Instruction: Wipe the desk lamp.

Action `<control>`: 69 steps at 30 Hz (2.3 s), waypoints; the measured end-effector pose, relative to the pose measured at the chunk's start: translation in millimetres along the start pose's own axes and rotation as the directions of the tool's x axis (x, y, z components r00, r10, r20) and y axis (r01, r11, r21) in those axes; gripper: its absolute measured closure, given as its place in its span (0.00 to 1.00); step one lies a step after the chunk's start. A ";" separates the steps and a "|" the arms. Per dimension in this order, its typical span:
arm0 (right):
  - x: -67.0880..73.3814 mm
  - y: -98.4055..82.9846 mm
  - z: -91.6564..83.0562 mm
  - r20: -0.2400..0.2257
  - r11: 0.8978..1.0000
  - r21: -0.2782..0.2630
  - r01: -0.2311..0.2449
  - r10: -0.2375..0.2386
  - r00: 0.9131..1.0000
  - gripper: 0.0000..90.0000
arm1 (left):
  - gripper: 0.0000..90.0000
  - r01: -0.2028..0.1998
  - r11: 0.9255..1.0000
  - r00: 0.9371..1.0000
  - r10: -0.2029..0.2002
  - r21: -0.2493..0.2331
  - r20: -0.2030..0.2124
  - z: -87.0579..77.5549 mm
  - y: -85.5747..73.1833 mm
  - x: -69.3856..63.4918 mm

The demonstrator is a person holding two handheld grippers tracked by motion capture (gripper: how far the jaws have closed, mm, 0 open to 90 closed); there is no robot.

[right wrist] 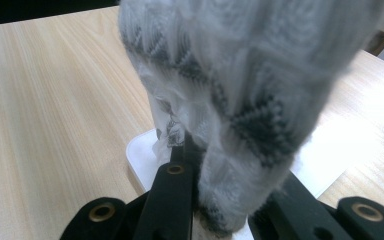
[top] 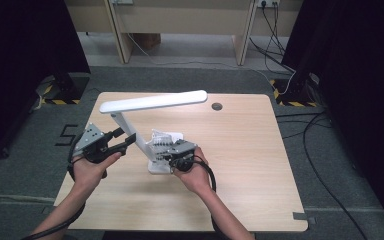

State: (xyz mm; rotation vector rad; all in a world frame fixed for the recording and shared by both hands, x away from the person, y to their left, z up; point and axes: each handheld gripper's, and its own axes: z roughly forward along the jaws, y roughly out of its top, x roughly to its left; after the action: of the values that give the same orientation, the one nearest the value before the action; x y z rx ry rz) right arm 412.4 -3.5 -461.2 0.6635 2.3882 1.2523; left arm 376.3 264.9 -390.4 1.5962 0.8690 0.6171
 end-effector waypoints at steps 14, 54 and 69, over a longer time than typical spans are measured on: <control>2.2 14.7 -4.4 -0.008 0.999 -0.038 -0.007 0.007 1.000 0.93 | 0.57 -0.020 1.000 1.000 0.020 -0.011 0.008 -3.6 -2.0 1.3; 8.7 84.8 -23.5 -0.016 0.981 -0.191 0.029 -0.033 0.999 0.91 | 0.69 -0.124 0.957 0.985 0.086 0.261 0.151 47.2 -120.1 -14.8; 13.4 93.4 -20.8 -0.032 0.979 -0.201 0.038 -0.046 0.998 0.90 | 0.72 -0.146 0.954 0.981 0.105 0.261 0.165 51.8 -120.6 -16.4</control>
State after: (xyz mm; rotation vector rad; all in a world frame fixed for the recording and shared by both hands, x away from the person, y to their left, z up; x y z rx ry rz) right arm 412.7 36.5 -373.3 0.5300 2.2520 1.4744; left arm 382.8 229.3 -517.7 1.9328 0.7681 0.4732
